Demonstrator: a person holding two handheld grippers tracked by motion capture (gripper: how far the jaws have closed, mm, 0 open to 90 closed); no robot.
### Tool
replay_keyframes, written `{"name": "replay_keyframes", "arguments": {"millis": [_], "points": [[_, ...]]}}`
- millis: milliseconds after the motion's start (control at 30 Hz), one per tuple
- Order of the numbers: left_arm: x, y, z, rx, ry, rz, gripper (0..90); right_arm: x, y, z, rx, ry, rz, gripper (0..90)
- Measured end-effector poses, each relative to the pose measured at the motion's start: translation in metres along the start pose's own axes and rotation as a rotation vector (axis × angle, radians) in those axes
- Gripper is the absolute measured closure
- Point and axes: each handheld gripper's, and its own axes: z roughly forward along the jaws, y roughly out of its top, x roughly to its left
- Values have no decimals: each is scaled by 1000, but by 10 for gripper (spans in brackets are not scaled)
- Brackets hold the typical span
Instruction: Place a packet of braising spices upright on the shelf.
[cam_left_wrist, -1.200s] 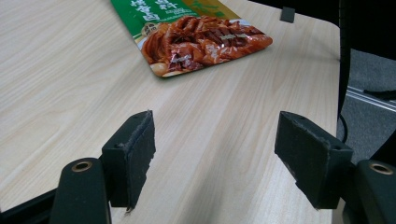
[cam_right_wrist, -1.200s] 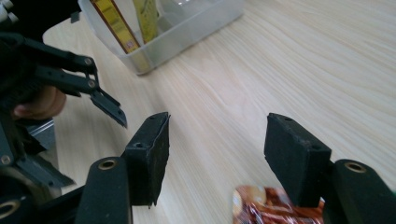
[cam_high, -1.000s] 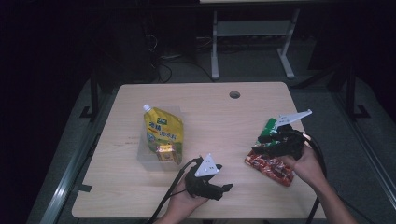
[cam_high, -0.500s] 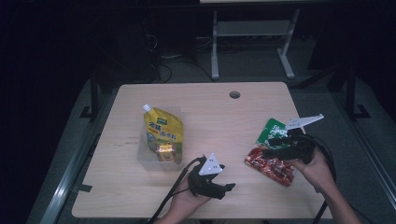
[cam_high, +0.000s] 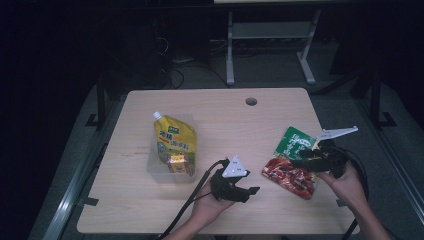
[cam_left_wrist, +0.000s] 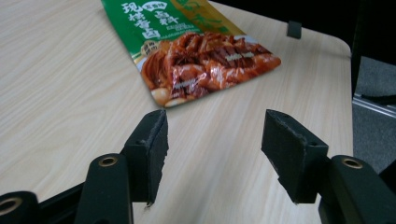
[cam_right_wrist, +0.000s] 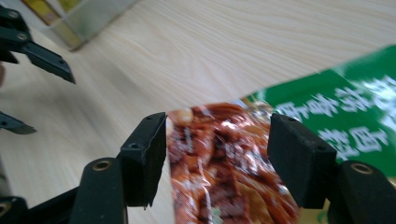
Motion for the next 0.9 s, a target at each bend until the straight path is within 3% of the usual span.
{"name": "replay_keyframes", "arguments": {"millis": [167,400,500,633,900], "points": [[2,11,18,17,4,19,460,-13,-7,-2,18,-72,59,380],[5,27,45,19,-7,15,560,-32,-16,-3,26,-158,134,378],[6,32,56,22,-14,3,644,-41,-19,-3,28,-177,166,368],[9,35,67,52,-5,18,693,-48,-21,0,37,-202,197,368],[19,33,91,112,8,-23,892,-65,-25,0,60,-257,289,371]]}}
